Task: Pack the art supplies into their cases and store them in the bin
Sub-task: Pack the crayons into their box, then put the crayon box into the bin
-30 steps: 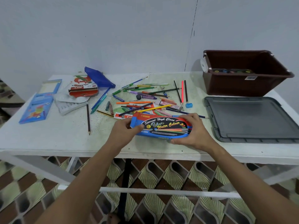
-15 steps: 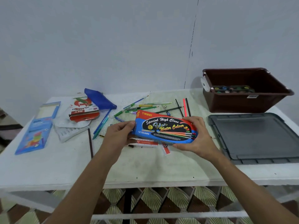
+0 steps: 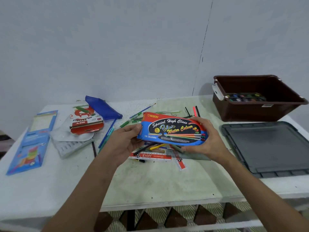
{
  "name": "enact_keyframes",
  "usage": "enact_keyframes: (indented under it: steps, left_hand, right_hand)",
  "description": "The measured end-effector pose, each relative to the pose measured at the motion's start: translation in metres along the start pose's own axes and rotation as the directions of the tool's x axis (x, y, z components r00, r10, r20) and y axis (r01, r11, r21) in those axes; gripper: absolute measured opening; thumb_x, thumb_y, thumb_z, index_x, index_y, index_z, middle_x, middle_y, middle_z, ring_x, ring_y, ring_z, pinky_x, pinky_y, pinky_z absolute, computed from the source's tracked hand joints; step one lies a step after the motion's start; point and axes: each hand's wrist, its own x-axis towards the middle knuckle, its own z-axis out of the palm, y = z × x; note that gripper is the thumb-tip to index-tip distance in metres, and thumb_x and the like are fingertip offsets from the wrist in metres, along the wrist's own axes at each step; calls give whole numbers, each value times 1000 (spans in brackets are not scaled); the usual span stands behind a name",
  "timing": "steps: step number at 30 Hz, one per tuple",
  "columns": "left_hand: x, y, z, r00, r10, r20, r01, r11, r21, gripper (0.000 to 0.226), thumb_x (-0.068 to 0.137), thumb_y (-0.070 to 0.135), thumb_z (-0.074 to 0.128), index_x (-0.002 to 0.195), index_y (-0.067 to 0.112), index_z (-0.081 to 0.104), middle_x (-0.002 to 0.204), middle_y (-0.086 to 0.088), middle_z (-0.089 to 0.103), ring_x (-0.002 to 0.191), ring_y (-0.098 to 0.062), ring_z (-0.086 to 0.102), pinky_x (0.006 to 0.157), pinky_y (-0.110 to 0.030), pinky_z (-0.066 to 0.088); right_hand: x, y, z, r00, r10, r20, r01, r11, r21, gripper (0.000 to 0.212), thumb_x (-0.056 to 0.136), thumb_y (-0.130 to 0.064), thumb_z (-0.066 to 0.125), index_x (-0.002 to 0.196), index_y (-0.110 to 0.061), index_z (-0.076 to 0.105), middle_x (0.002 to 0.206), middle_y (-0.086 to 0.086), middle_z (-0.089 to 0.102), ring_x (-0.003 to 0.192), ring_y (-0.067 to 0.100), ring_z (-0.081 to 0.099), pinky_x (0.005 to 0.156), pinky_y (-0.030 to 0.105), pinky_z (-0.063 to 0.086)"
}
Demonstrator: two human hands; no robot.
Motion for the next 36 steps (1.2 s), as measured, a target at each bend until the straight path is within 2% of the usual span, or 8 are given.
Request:
enact_keyframes:
  steps: [6, 10, 14, 17, 22, 28, 33, 36]
  left_hand:
    - [17, 2, 26, 1000, 4, 13, -3, 995, -102, 12, 92, 19, 56, 95, 12, 65, 81, -4, 73, 71, -15, 65, 51, -23, 55]
    - [30, 8, 58, 976, 219, 13, -218, 968, 125, 20, 94, 11, 55, 112, 14, 65, 90, -6, 74, 78, -16, 70, 58, -28, 58]
    - [46, 24, 100, 910, 339, 240, -400, 869, 291, 44, 93, -5, 50, 125, 23, 59, 106, -4, 71, 89, -22, 70, 65, -32, 58]
    - [65, 38, 132, 852, 335, 401, -493, 771, 403, 64, 80, 1, 66, 137, 24, 49, 118, 0, 65, 85, -19, 66, 70, -32, 56]
    - [93, 48, 210, 832, 305, 463, -549, 575, 607, 101, 61, 11, 90, 145, 25, 35, 110, 8, 63, 77, -13, 64, 73, -26, 54]
    - [132, 52, 287, 809, 328, 488, -587, 420, 692, 97, 56, 26, 93, 141, 23, 44, 105, 3, 63, 83, -20, 66, 74, -32, 54]
    - [158, 41, 334, 789, 309, 530, -611, 307, 730, 76, 60, 28, 91, 126, 26, 53, 100, 2, 66, 75, -7, 66, 73, -22, 53]
    - [174, 31, 349, 787, 241, 568, -600, 85, 795, 66, 59, 40, 89, 114, 28, 56, 98, 6, 65, 83, -7, 62, 77, -26, 53]
  right_hand:
    - [18, 4, -21, 999, 50, 3, -50, 996, 76, 94, 49, -24, 95, 130, -23, 49, 124, 3, 55, 111, 20, 61, 84, 36, 57]
    - [33, 12, -54, 998, 59, -25, -58, 998, 23, 98, 42, -36, 95, 129, -27, 51, 125, 1, 53, 109, 16, 62, 89, 35, 56]
    - [52, 12, -110, 999, 37, -37, -39, 998, -53, 99, 41, -44, 93, 130, -32, 52, 125, -2, 51, 110, 11, 60, 95, 32, 52]
    - [68, 8, -161, 999, 37, -19, -39, 996, -86, 99, 43, -39, 95, 131, -31, 51, 124, 1, 56, 107, 10, 63, 92, 29, 53]
    - [91, 8, -242, 999, 49, 0, -48, 980, -192, 95, 50, -25, 95, 130, -24, 45, 116, -8, 60, 98, 1, 63, 81, 14, 51]
    - [118, 20, -334, 981, 133, 139, -76, 933, -351, 87, 53, -31, 92, 127, -30, 48, 125, -4, 49, 106, 8, 59, 88, 22, 53]
    - [134, 40, -383, 953, 185, 239, -61, 892, -447, 70, 56, -26, 93, 117, -22, 59, 110, -1, 64, 100, 16, 65, 89, 38, 54]
    - [140, 55, -391, 944, 231, 235, -47, 801, -597, 76, 57, -32, 92, 124, -24, 57, 113, -9, 58, 102, 11, 59, 93, 29, 50]
